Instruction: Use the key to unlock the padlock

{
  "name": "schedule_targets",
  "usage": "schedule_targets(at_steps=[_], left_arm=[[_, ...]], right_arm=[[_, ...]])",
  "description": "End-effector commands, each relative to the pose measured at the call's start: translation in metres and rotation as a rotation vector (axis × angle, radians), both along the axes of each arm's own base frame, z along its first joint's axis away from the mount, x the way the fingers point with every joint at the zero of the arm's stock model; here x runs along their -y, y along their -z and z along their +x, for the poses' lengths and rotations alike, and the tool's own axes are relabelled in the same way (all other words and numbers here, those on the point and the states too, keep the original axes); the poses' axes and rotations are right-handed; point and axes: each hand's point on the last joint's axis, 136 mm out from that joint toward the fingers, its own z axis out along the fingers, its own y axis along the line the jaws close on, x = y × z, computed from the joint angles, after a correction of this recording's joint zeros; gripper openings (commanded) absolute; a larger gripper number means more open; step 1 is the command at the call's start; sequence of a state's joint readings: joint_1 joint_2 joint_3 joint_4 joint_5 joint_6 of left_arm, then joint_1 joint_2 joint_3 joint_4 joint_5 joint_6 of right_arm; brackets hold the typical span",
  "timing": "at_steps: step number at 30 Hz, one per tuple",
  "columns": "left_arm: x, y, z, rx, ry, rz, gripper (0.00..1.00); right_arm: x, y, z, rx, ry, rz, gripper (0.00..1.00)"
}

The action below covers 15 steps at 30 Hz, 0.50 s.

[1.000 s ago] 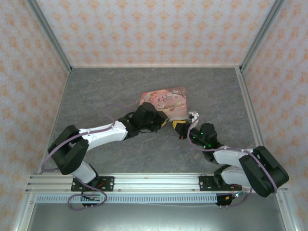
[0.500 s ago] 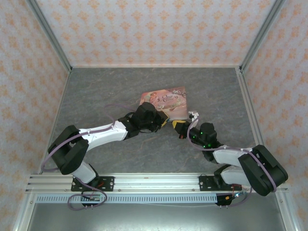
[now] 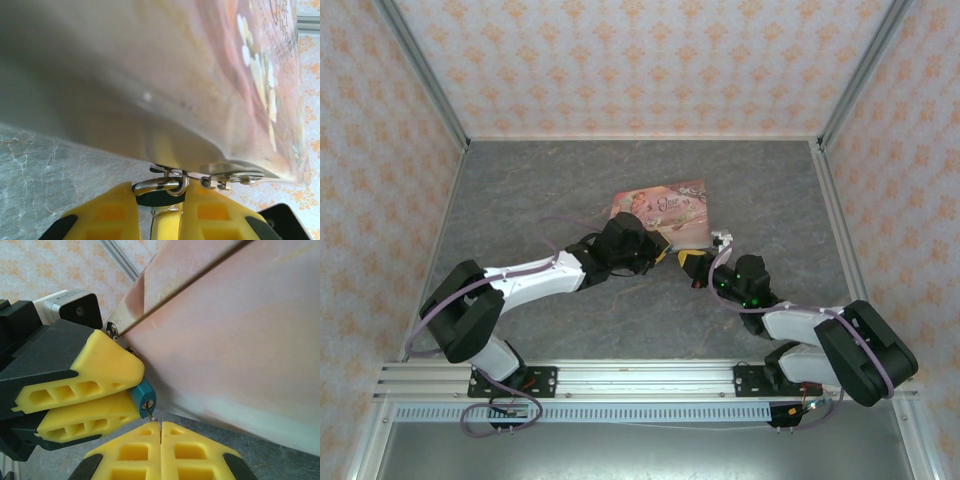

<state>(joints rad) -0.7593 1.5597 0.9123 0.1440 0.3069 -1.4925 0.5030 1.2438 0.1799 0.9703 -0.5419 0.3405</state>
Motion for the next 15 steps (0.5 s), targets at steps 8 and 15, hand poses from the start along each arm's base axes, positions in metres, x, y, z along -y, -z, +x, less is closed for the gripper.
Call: schedule_targets(at_steps=[8, 15], left_arm=[[0.0065, -0.0276, -0.0006, 0.046, 0.005, -0.07, 0.12], [0.0072, -0.0277, -0.0015, 0.042, 0.009, -0.072, 0.12]], right_arm=[[0.0003, -0.0255, 0.013, 0.08, 0.033, 0.036, 0.0], [-0.0026, -0.0267, 0.0125, 0.08, 0.016, 0.041, 0.0]])
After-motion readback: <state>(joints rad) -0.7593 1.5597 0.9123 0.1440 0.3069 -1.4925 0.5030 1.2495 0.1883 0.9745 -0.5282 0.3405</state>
